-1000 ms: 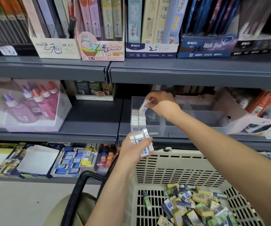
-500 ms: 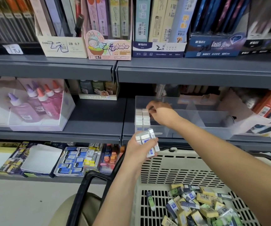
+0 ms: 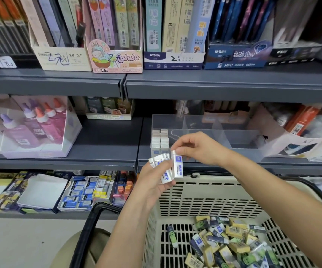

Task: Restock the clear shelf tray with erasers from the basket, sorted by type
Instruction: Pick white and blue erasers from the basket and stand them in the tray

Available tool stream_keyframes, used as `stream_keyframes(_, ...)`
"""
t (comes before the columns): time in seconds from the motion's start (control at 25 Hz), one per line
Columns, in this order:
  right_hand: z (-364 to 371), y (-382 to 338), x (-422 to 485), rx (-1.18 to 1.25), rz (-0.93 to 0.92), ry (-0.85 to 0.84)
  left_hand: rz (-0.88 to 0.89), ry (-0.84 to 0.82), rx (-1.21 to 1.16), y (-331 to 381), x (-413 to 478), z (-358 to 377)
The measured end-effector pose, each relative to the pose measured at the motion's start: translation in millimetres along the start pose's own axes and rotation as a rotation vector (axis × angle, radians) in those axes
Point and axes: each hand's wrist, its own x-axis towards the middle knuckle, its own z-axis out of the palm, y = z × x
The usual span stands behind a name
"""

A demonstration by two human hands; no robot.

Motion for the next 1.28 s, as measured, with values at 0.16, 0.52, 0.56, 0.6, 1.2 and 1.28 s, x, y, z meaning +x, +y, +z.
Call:
stream_keyframes(0.16, -6.6, 2.2, 0.8, 0.041, 0.039, 0.090, 0.048, 0.048, -0.037, -0.8, 0.4, -1.8)
stream_keyframes(0.52, -11.6, 10.1, 35.8, -0.380, 0.070, 0.268, 0.146, 0.131, -0.052, -1.2, 0.7, -1.9)
stream_keyframes(0.56, -4.4, 12.9, 39.1, -0.421, 0.076, 0.226, 0.143, 0.131, -0.048, -1.6, 0.5, -1.2)
stream_keyframes(0.6, 1.9, 14.5, 41.0, -0.435, 0.079, 0.194, 0.140, 0.132, -0.045, -2.1, 0.3, -0.3)
stream_keyframes(1.2, 4.9, -4.5, 3.6, -0.087, 0.008, -0.008, 0.132, 0.038, -0.075, -2.8, 1.6, -0.6)
stream_keyframes(1.28, -0.2, -2.3, 0.7, -0.038, 0.033, -0.027, 0.131, 0.067, -0.090, -2.7, 1.1, -0.7)
